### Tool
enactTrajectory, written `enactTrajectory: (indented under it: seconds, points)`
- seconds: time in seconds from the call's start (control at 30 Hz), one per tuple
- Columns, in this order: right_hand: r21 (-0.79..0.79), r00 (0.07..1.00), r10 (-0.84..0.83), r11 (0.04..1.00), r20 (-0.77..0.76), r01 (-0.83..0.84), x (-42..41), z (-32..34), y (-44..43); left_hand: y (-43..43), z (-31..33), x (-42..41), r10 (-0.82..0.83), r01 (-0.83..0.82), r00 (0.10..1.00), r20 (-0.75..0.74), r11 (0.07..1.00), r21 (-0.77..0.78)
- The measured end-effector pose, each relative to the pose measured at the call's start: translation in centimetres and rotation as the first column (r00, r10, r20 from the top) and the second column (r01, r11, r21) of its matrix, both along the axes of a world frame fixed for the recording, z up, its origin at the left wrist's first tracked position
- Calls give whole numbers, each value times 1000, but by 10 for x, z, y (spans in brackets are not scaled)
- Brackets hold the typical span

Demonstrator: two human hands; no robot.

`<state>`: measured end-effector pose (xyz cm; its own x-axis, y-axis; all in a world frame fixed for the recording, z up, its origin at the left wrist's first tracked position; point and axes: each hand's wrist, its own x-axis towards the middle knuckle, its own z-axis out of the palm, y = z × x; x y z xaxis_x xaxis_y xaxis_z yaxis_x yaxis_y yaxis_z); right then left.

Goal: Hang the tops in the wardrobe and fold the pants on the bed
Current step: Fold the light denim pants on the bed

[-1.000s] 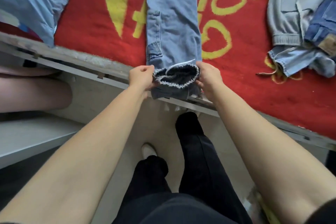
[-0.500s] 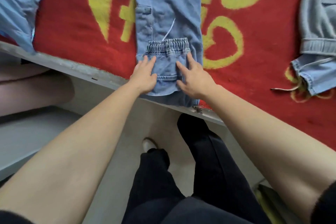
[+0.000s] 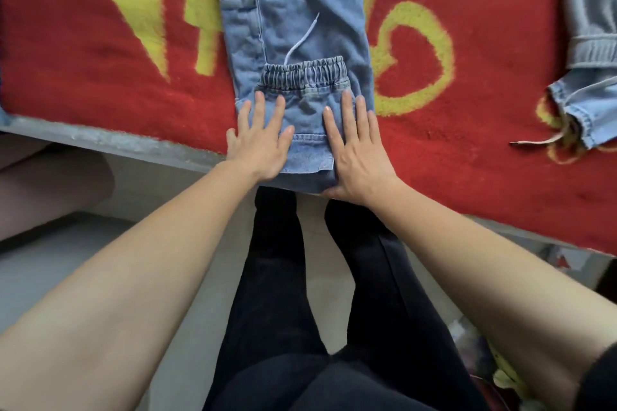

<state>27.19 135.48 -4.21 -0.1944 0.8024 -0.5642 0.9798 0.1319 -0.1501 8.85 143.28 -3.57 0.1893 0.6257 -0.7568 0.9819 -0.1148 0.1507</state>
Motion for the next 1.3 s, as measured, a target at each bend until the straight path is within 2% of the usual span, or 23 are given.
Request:
enactTrajectory:
  seconds: [0.1, 0.17, 0.23, 0.27, 0.33, 0.43, 0.57, 0.63, 0.73, 0.9, 0.97, 1.07, 1.13, 1.23, 1.3]
  points:
    - [144, 999, 22, 989, -34, -16, -15, -4, -30, -16, 0, -12, -39, 14, 994, 106, 974, 227]
    - [149, 999, 35, 988, -5, -34, -18, -8, -46, -29, 1, -22, -119, 39, 974, 193, 926, 376]
    - [110, 998, 13, 994, 65, -20, -21, -13, -52, -44, -3, -32, -282, 159, 933, 225, 882, 445]
    - [107, 996, 7, 994, 92, -17, -23, -15, -51, -50, -5, -36, -370, 255, 908, 196, 859, 444]
    - [118, 993, 16, 993, 117, -30, -26, -19, -47, -59, -9, -42, -495, 434, 867, 58, 808, 397]
    - [72, 994, 44, 996, 104, -52, -26, -13, -36, -57, -10, -42, -513, 502, 856, -66, 793, 345]
    - [-104, 1000, 19, 994, 21, -17, -14, 27, -12, -48, 11, -37, -514, 502, 858, -3, 837, 219]
    - [-170, 998, -9, 986, -60, -1, -7, 54, 9, -36, 30, -36, -438, 425, 896, 72, 893, 148]
    - [-183, 990, -45, 983, -132, 20, 0, 98, 43, -16, 64, -35, -313, 301, 933, 180, 949, 89]
    - [-247, 979, -87, 968, -184, 40, 3, 148, 82, 8, 102, -40, -399, 382, 916, 49, 903, 197]
    - [-306, 982, -72, 952, -176, 15, 5, 158, 91, 13, 114, -35, -348, 335, 937, 37, 922, 192]
    - [-485, 972, -167, 872, -166, 67, 12, 165, 104, 25, 132, -26, -266, 255, 960, 89, 959, 122]
    - [-571, 955, -241, 814, -171, 103, 17, 168, 112, 39, 143, -25, -245, 254, 957, 158, 966, -43]
    - [-718, 918, -357, 684, -169, 134, 21, 174, 125, 66, 147, -26, -219, 283, 947, 236, 914, -289]
    - [-764, 896, -412, 627, -163, 150, 25, 174, 141, 87, 139, -31, -164, 271, 943, 291, 886, -377]
